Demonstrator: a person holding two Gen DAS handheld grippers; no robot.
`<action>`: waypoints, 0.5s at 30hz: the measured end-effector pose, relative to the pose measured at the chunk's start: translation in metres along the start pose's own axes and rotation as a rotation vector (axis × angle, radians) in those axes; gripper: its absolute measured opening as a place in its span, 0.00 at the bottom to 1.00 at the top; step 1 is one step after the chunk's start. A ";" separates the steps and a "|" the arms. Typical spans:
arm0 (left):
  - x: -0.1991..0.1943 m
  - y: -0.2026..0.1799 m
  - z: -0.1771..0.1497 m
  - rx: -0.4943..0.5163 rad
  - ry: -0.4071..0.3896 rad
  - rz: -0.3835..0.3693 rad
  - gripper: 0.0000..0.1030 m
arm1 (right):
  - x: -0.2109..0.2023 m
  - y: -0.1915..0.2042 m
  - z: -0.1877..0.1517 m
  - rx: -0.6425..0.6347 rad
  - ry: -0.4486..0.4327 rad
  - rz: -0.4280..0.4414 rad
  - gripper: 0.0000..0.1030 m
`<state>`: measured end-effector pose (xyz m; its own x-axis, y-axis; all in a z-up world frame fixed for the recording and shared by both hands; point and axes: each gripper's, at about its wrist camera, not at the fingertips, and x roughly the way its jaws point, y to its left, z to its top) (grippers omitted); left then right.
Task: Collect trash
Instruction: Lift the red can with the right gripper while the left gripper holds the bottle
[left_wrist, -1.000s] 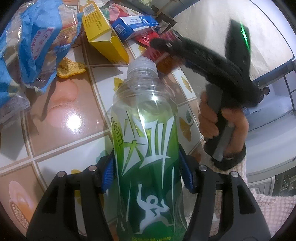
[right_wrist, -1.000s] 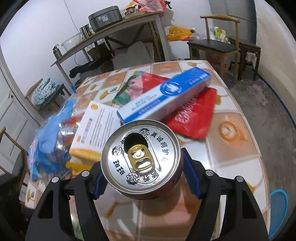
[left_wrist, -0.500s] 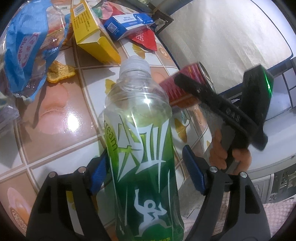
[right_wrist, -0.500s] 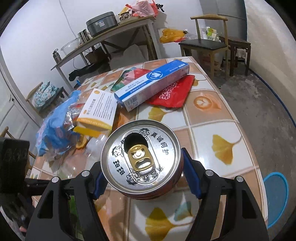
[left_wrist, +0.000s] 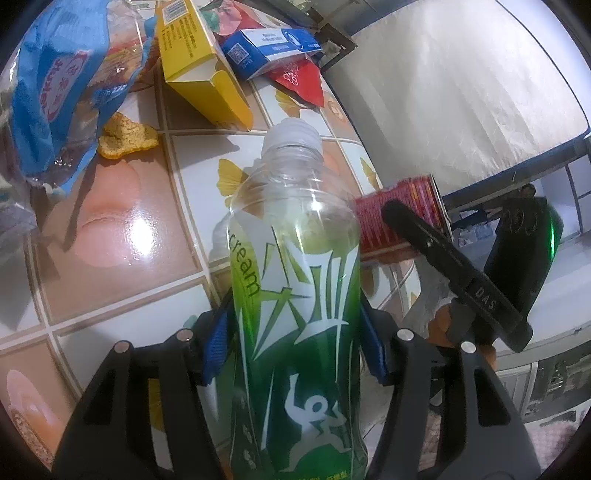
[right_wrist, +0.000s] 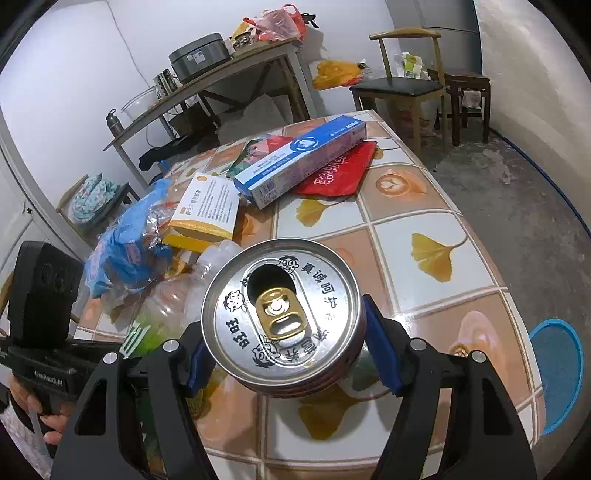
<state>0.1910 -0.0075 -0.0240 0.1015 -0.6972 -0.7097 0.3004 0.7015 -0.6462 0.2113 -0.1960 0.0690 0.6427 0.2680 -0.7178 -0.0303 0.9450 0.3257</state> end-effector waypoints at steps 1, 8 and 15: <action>0.000 0.000 0.000 -0.004 -0.002 -0.002 0.55 | -0.001 0.000 0.000 0.000 0.000 -0.001 0.66; 0.002 -0.004 0.004 0.030 0.032 0.010 0.57 | -0.003 -0.006 -0.004 0.004 -0.009 0.009 0.66; 0.013 -0.009 0.018 0.030 0.064 -0.006 0.62 | -0.004 -0.009 -0.006 0.018 -0.023 0.027 0.66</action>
<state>0.2067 -0.0255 -0.0231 0.0391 -0.6895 -0.7232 0.3290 0.6923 -0.6422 0.2048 -0.2041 0.0651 0.6595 0.2891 -0.6939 -0.0345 0.9337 0.3563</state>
